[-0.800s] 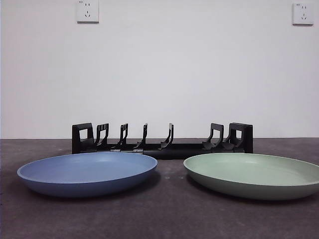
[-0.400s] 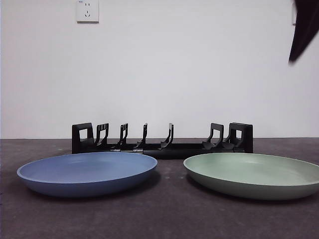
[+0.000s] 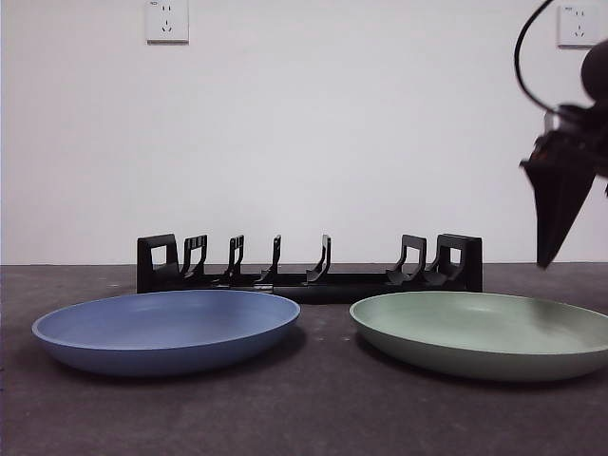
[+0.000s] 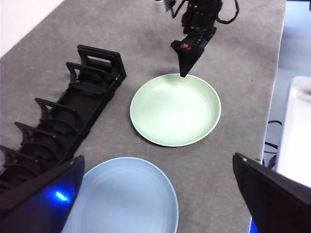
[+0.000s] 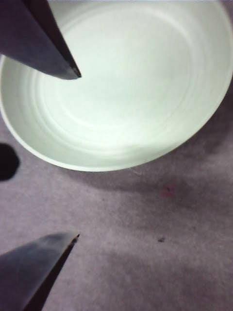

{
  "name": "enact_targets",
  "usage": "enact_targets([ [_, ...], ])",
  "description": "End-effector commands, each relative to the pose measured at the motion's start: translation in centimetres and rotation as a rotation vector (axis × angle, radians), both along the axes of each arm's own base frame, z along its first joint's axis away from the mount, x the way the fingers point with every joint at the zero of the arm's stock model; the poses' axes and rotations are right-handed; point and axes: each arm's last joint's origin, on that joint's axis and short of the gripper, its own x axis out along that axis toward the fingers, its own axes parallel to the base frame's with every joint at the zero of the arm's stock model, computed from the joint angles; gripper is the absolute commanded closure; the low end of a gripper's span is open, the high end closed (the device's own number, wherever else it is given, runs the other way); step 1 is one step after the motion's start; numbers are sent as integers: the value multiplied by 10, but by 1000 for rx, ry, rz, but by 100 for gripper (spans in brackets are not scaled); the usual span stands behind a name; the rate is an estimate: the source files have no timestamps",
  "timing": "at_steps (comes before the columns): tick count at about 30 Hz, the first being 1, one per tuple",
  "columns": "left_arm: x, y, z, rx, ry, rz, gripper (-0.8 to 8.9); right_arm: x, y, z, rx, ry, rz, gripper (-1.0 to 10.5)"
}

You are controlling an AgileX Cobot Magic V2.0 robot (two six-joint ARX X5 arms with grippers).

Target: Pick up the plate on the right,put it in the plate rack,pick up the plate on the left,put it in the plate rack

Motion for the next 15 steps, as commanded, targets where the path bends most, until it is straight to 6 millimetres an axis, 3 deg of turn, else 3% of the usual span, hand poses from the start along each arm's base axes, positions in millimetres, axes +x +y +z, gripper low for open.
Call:
enact_targets([
  [1, 1, -4, -1, 14, -6, -26, 149, 6, 5, -9, -10, 17, 13, 259],
  [9, 3, -11, -5, 28, 15, -50, 149, 13, 21, -32, -51, 66, 59, 395],
  [15, 3, -11, -5, 31, 13, -49, 149, 15, 24, -36, -76, 58, 65, 778],
])
